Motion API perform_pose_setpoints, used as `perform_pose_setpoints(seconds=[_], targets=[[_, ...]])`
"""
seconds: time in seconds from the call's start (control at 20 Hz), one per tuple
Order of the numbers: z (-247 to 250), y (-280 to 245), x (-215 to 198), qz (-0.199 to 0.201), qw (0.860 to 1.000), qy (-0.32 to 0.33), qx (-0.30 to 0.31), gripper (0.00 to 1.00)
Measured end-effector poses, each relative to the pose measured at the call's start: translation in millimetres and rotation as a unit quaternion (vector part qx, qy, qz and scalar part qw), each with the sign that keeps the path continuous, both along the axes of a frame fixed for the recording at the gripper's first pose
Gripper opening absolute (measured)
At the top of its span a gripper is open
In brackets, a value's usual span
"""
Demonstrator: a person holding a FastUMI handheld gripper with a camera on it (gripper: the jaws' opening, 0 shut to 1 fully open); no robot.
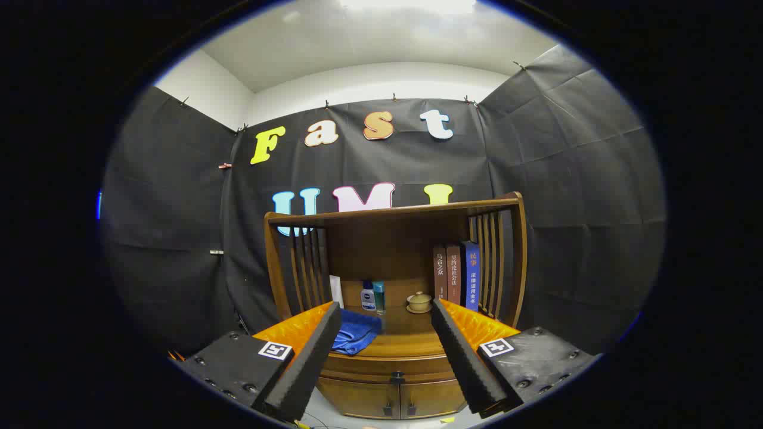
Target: Pull open the drawer, take out the items inside it, and place them on the countertop above the cabinet.
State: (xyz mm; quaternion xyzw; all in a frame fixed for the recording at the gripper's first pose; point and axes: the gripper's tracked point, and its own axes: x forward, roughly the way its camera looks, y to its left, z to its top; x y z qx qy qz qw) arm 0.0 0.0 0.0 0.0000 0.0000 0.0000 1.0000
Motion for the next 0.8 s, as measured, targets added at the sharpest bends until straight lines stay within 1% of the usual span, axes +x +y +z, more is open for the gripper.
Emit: perform_pose_setpoints(seconds=[0.35,0.6,0.8], targets=[[0.1,-1.9,3.5,-0.003,1.0,0.005,-0.003,0.99],[-1.7,2.4,4.4,0.004,1.0,0.007,-0.001,0.98],[0.1,-1.7,4.4,-0.002,1.0,0.001,0.004,0.99]])
